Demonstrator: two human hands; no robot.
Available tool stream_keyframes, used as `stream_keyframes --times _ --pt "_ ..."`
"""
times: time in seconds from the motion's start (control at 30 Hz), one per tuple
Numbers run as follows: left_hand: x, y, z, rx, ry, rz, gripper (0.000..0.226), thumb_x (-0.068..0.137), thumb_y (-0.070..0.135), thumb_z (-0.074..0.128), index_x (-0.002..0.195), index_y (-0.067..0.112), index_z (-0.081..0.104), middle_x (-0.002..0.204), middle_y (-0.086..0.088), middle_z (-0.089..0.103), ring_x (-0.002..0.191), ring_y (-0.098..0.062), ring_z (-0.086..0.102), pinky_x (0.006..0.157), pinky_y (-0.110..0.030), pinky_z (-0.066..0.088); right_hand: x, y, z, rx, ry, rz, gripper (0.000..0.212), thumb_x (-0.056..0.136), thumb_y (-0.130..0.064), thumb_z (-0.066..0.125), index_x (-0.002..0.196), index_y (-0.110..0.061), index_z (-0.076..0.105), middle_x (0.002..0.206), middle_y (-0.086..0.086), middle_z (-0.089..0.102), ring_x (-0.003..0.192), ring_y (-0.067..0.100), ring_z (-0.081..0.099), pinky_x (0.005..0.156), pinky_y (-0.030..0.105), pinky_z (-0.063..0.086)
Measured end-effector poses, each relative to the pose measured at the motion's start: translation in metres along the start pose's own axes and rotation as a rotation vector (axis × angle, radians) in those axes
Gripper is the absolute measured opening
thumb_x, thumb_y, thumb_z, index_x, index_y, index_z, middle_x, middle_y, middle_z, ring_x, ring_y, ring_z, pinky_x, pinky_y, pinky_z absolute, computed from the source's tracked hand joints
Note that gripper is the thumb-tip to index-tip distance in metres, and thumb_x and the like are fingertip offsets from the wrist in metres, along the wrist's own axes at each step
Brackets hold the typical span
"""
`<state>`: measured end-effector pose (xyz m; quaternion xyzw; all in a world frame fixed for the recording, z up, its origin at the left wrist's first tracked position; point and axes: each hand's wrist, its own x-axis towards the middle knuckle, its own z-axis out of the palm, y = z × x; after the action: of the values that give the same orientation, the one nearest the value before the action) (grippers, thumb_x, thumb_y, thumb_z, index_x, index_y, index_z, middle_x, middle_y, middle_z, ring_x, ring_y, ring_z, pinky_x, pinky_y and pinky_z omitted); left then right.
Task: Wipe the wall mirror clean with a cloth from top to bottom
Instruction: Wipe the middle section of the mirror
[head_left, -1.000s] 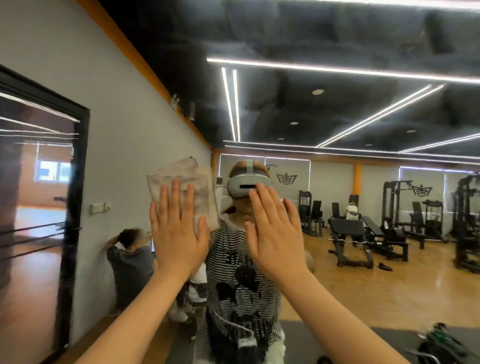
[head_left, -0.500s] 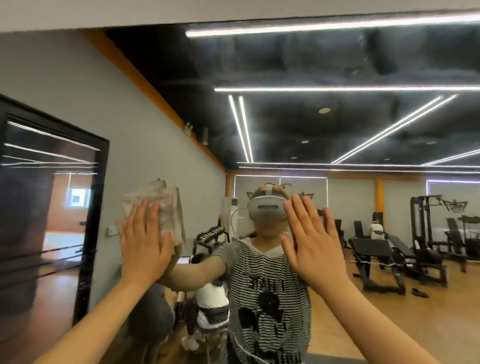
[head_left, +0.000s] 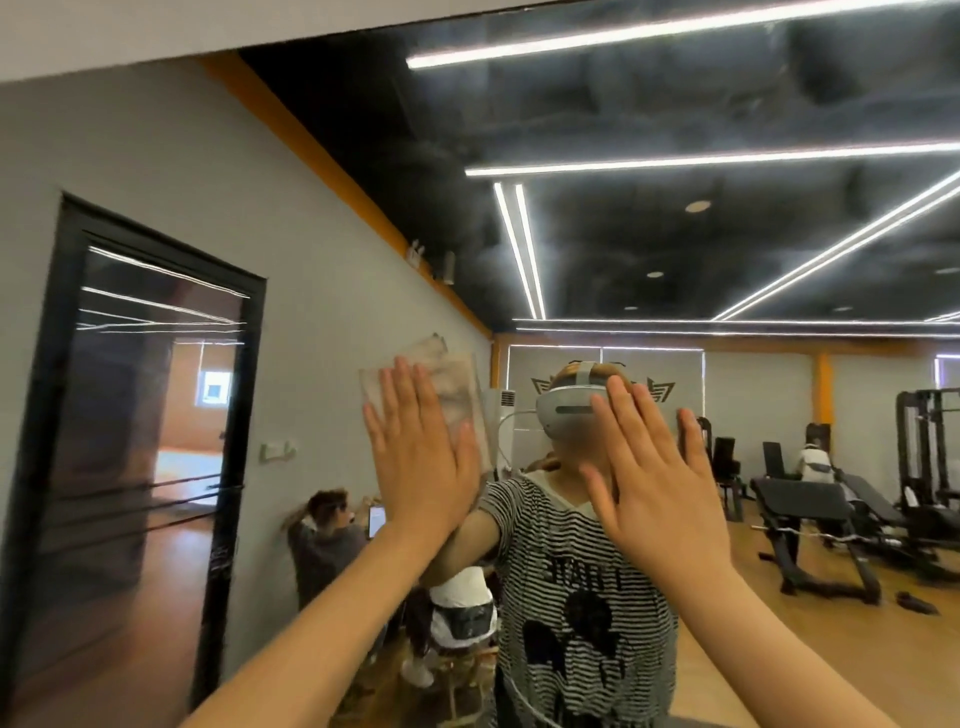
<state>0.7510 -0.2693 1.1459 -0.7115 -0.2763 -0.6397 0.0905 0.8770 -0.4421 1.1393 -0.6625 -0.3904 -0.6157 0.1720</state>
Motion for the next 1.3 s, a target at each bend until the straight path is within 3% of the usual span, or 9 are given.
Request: stream_keyframes --times 0.1,0.23,0.43,0.7,0.87,1.03,1.13,1.3 --pt "-0.002 0.001 0.004 0.049 -0.031 0.160 0.073 0.094 0.042 0.027 0.151 0.004 0.003 0.158 -0.016 0.005 0.147 -0.023 0.000 0.119 -0.035 -0.006 0.001 0.001 -0.002 0.004 -0.011 0.000 0.065 0.097 -0.050 0.026 0.150 -0.013 0.032 0.157 0.007 0.025 0.145 0.019 0.016 0.119 0.042 0.002" --pt "0.009 -0.043 -0.002 0.081 -0.075 0.286 0.076 0.093 0.046 0.028 0.154 0.008 0.004 0.160 -0.016 0.003 0.149 -0.019 -0.004 0.118 -0.028 -0.012 0.002 0.001 -0.002 0.005 0.003 -0.004 0.065 0.095 -0.048 0.029 0.148 -0.011 0.037 0.156 0.007 0.027 0.144 0.020 0.020 0.119 0.040 0.000" --pt "0.028 -0.091 -0.017 0.014 -0.023 -0.029 0.080 0.090 0.052 0.012 0.154 0.004 0.006 0.162 -0.015 0.002 0.149 -0.027 -0.002 0.120 -0.041 -0.003 0.001 0.001 -0.001 0.007 0.012 -0.004 0.064 0.094 -0.046 0.032 0.148 -0.011 0.037 0.155 0.008 0.028 0.144 0.020 0.020 0.119 0.042 0.003" --pt "0.000 -0.034 -0.005 -0.030 0.004 -0.151 0.078 0.090 0.050 0.010 0.151 0.004 -0.001 0.161 -0.016 -0.001 0.148 -0.025 -0.007 0.119 -0.043 -0.005 0.001 -0.002 0.000 -0.005 0.018 0.012 0.065 0.094 -0.045 0.033 0.149 -0.011 0.035 0.156 0.008 0.027 0.144 0.021 0.019 0.119 0.041 0.002" --pt "-0.024 0.014 0.004 -0.003 -0.015 0.055 0.075 0.092 0.042 0.028 0.152 0.002 0.006 0.158 -0.018 0.003 0.147 -0.023 0.000 0.118 -0.036 -0.007 0.001 -0.001 -0.001 -0.002 0.022 0.003 0.064 0.094 -0.045 0.034 0.148 -0.011 0.035 0.156 0.008 0.027 0.144 0.022 0.020 0.118 0.041 0.002" --pt "-0.021 -0.018 0.006 0.069 -0.079 0.300 0.079 0.092 0.047 0.029 0.153 0.008 -0.001 0.160 -0.009 -0.005 0.148 -0.019 -0.009 0.118 -0.030 -0.011 0.001 0.001 -0.003 -0.010 0.015 -0.008 0.064 0.095 -0.045 0.032 0.148 -0.010 0.037 0.155 0.009 0.031 0.143 0.022 0.022 0.118 0.040 0.001" --pt "-0.008 -0.049 0.000 0.053 -0.063 0.132 0.077 0.093 0.052 0.020 0.152 0.011 -0.008 0.161 -0.013 -0.007 0.149 -0.019 -0.013 0.118 -0.031 -0.013 0.001 0.002 -0.002 -0.004 0.016 -0.001 0.063 0.095 -0.046 0.032 0.148 -0.011 0.035 0.155 0.009 0.032 0.143 0.022 0.022 0.118 0.040 0.002" --pt "-0.002 -0.046 -0.006 -0.050 0.000 -0.116 0.080 0.090 0.050 0.015 0.153 0.002 0.004 0.161 -0.018 0.001 0.149 -0.029 -0.002 0.118 -0.041 -0.007 0.001 0.000 0.000 0.007 0.041 0.009 0.062 0.095 -0.044 0.033 0.148 -0.012 0.033 0.155 0.009 0.032 0.143 0.022 0.022 0.118 0.040 0.004"
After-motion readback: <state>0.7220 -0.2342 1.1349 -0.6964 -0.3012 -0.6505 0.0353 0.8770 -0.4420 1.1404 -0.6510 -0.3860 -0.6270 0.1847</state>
